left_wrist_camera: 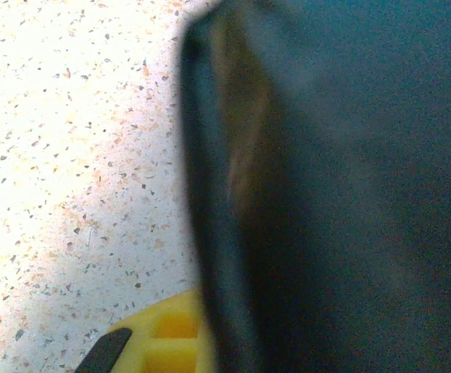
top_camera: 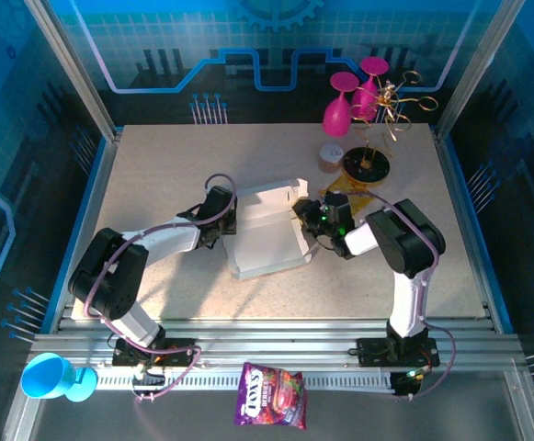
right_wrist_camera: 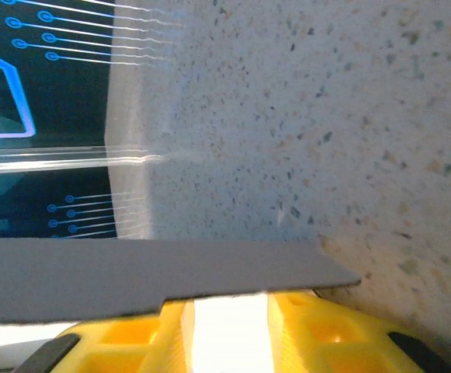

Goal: Fold the paper box

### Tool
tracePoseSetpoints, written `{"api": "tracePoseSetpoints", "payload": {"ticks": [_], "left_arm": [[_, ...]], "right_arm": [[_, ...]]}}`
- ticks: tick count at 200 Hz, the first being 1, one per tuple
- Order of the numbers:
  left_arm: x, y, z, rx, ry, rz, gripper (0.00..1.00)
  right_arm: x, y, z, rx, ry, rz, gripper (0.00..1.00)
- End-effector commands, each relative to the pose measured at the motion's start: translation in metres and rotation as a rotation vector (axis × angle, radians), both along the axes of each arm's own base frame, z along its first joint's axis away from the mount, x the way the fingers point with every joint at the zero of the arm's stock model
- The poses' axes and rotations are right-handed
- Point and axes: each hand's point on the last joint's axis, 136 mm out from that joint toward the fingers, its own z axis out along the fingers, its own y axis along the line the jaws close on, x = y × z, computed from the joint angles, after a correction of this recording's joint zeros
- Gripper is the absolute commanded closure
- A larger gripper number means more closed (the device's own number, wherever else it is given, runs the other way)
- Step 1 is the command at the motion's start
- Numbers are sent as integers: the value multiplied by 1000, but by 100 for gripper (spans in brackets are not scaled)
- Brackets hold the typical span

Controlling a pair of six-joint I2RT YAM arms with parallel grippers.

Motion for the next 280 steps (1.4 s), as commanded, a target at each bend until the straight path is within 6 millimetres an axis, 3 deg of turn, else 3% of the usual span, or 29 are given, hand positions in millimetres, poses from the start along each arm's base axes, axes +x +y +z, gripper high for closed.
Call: {"api": "tracePoseSetpoints", "payload": {"ticks": [1,24,89,144,208,234,238,280], "left_arm": [[0,-3,-5,13,17,-4,100],[0,-4,-9,18,32,-10,100],[3,-8,-10,15,36,-26,100],[3,-9,-15,9,45,-30,100],[5,-11,-17,-2,47,-23,100],[4,-11,-18,-8,49,-17,100],[4,-11,-18,-9,48,-17,100],[2,-12,-18,-13,49,-17,100]], "right_arm": [[-10,-11,9,-112,-2,-9,65],[-12,-16,12,-177,7,12,60],[-11,-18,-9,-230,54,21,52],[9,2,-6,-182,26,72,56],[6,24,12,-134,-17,117,62],[-1,30,4,-138,6,149,64],[5,33,12,-127,-14,149,64],[-3,40,-6,-146,41,184,68]]}}
